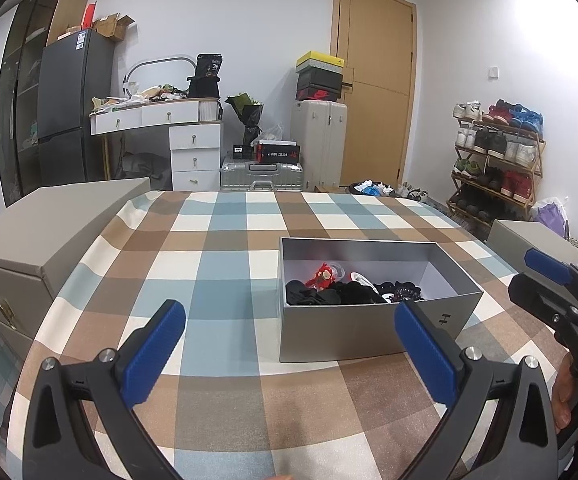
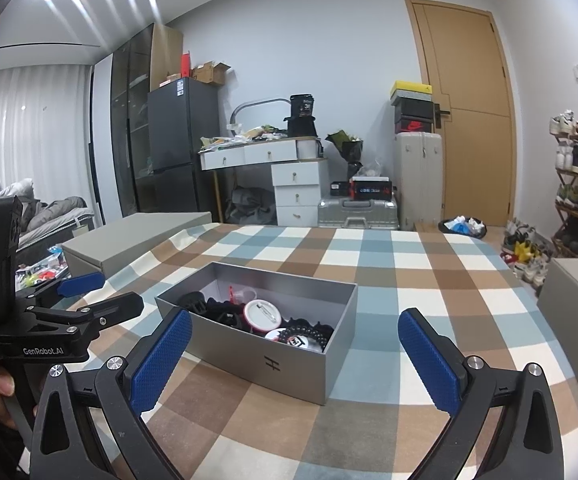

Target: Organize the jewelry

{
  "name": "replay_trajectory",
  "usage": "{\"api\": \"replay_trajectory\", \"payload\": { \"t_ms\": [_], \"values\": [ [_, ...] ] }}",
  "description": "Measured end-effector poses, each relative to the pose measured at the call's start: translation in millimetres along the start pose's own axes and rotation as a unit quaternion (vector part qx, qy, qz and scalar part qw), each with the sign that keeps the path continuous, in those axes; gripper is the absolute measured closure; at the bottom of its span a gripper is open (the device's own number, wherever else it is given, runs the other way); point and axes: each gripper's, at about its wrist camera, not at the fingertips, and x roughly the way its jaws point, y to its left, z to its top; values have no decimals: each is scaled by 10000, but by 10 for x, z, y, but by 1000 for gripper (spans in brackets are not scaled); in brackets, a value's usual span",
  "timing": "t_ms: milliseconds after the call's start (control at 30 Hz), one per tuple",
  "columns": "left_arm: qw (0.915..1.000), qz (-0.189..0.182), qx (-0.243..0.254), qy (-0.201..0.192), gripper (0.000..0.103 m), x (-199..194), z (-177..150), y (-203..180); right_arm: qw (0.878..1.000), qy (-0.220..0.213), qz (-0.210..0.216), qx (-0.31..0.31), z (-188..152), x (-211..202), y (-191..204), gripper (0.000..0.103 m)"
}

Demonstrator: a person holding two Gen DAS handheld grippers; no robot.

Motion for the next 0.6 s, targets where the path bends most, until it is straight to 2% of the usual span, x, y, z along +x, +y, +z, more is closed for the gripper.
{"api": "replay_trajectory", "payload": {
  "t_ms": [600],
  "values": [
    [10000,-9,-21,0,1,-11,3,3,10000,-1,-1,-8,0,0,1,0]
  ]
}}
